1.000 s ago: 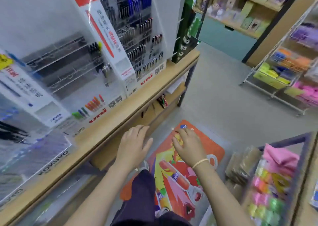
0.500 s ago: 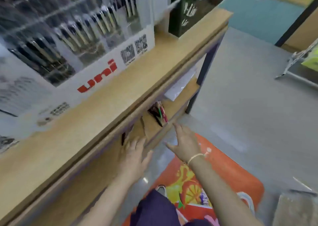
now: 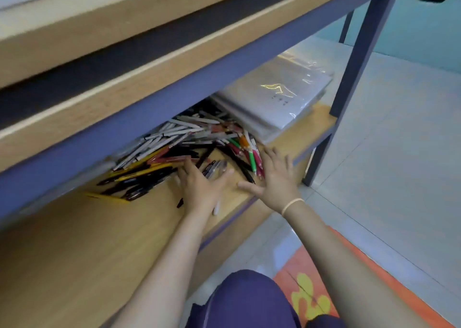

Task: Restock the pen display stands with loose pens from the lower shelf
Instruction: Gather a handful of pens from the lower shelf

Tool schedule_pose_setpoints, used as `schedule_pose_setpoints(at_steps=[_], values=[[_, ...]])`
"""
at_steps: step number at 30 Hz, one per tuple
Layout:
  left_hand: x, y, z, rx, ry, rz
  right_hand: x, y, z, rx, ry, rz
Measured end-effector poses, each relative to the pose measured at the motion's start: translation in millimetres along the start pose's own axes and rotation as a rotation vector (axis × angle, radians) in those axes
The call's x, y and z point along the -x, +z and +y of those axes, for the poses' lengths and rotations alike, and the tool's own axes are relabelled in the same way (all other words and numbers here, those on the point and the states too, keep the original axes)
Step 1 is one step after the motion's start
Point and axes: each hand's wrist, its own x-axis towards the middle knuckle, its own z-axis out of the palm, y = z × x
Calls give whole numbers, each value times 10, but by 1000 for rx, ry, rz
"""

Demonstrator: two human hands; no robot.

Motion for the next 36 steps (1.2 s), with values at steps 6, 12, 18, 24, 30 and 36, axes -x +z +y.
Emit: schedule_pose_setpoints(at_steps=[6, 12, 18, 24, 30, 36], values=[[-130, 104, 182, 112, 100, -106, -58, 14, -20, -50, -2, 79], [-28, -80, 53, -3, 164, -105, -111, 2, 30, -76, 10, 94], [116, -67, -40, -115, 66, 7, -88, 41, 96, -127, -13, 127], [83, -76, 134, -276, 106, -92, -61, 54, 119, -127, -42, 110], [55, -129, 133, -271, 81, -182, -56, 33, 117, -126, -59, 106], [83, -243, 177, 251, -130, -349, -80, 10, 107, -120, -26, 129]])
